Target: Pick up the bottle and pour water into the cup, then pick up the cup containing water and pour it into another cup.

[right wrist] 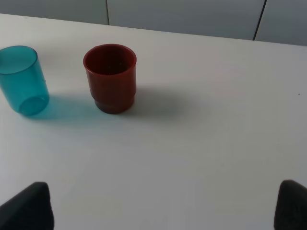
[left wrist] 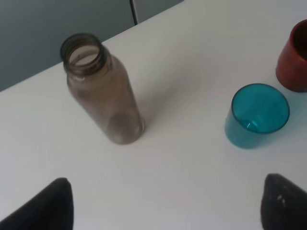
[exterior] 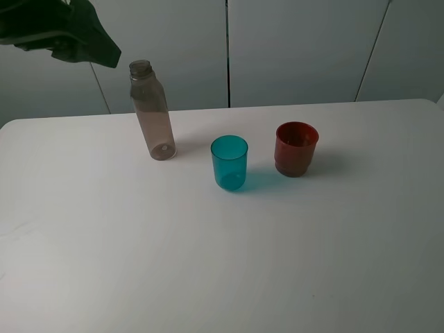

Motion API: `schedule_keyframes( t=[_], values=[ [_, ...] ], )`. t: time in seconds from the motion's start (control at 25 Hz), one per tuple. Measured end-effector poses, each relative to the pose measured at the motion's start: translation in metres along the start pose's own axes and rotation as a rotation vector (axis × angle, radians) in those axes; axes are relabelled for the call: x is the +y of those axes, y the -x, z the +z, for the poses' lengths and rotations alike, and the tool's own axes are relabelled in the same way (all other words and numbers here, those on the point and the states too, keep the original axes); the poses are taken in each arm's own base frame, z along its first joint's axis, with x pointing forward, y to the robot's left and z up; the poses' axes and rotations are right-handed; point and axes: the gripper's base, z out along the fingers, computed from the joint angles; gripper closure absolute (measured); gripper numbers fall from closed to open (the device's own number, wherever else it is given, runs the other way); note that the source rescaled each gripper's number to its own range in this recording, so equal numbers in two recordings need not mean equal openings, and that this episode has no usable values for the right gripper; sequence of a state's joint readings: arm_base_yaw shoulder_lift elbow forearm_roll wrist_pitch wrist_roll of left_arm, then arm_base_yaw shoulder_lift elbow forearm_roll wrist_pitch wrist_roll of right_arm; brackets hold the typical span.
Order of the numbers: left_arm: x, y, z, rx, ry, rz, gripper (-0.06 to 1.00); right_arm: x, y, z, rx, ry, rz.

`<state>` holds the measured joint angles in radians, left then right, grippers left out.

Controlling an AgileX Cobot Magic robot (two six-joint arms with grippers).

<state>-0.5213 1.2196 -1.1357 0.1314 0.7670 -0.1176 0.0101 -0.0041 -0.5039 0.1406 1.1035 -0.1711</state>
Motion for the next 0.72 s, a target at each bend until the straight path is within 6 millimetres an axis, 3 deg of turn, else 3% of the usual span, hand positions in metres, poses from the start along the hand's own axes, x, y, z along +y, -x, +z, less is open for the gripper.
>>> schedule_keyframes(
  t=[0.4,0.72],
  values=[
    [0.039,-0.083,-0.061,-0.076,0.111,-0.227,-0.04,0.000,0.000,0.000,0.000,0.001,0.001],
    [0.041,-0.155,-0.098,-0.186,0.253,-0.370,-0.04,0.000,0.000,0.000,0.000,0.001,0.001]
  ],
)
